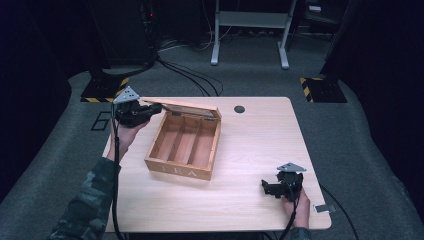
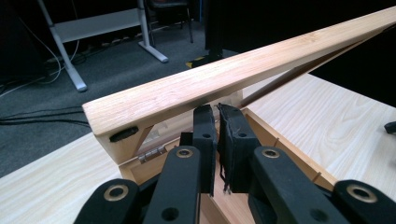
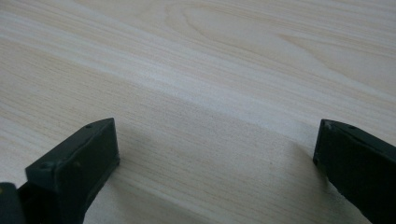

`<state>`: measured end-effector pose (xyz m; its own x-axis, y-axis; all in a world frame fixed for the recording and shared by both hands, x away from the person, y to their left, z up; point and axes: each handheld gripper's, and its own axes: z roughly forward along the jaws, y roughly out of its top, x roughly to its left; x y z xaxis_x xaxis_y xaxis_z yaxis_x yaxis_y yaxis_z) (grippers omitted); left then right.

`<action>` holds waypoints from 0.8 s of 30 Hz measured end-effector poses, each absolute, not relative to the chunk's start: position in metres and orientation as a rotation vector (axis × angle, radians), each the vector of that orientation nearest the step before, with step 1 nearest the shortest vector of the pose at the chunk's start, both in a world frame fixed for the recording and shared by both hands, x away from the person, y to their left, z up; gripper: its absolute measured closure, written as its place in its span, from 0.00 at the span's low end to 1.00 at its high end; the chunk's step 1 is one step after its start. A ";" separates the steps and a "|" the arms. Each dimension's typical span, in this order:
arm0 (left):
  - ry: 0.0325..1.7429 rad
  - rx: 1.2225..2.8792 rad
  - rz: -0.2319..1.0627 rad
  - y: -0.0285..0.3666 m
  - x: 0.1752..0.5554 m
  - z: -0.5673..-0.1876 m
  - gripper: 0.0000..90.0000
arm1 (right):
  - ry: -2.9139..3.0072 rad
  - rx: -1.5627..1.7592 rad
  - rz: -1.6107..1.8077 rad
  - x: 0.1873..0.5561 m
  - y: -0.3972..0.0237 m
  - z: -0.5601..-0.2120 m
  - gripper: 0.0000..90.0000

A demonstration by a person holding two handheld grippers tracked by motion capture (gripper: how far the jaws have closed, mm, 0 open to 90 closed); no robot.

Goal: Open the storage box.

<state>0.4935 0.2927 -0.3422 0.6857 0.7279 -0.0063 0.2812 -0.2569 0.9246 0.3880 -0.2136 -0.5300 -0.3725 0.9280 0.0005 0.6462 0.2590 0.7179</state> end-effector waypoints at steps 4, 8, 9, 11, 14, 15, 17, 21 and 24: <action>0.788 1.839 0.524 0.293 0.488 -0.351 0.93 | 2.112 1.429 0.894 0.388 -0.214 -0.530 0.00; 0.786 1.822 0.520 0.292 0.482 -0.363 0.93 | 2.116 1.424 0.892 0.388 -0.214 -0.530 0.00; 0.783 1.818 0.521 0.292 0.480 -0.366 0.93 | 2.115 1.424 0.892 0.388 -0.214 -0.530 0.00; 0.774 1.810 0.536 0.293 0.476 -0.372 0.93 | 2.115 1.424 0.892 0.388 -0.214 -0.530 0.00; 0.759 1.800 0.546 0.295 0.470 -0.379 0.93 | 2.116 1.424 0.892 0.388 -0.214 -0.530 0.00; 0.755 1.790 0.552 0.296 0.468 -0.382 0.93 | 2.116 1.423 0.892 0.388 -0.214 -0.530 0.00; 0.754 1.775 0.545 0.297 0.465 -0.386 0.93 | 2.115 1.423 0.892 0.388 -0.214 -0.530 0.00; 0.751 1.761 0.567 0.298 0.458 -0.396 0.93 | 2.116 1.423 0.891 0.388 -0.214 -0.530 0.00; 0.756 1.761 0.566 0.300 0.453 -0.404 0.92 | 2.116 1.423 0.891 0.388 -0.214 -0.530 0.00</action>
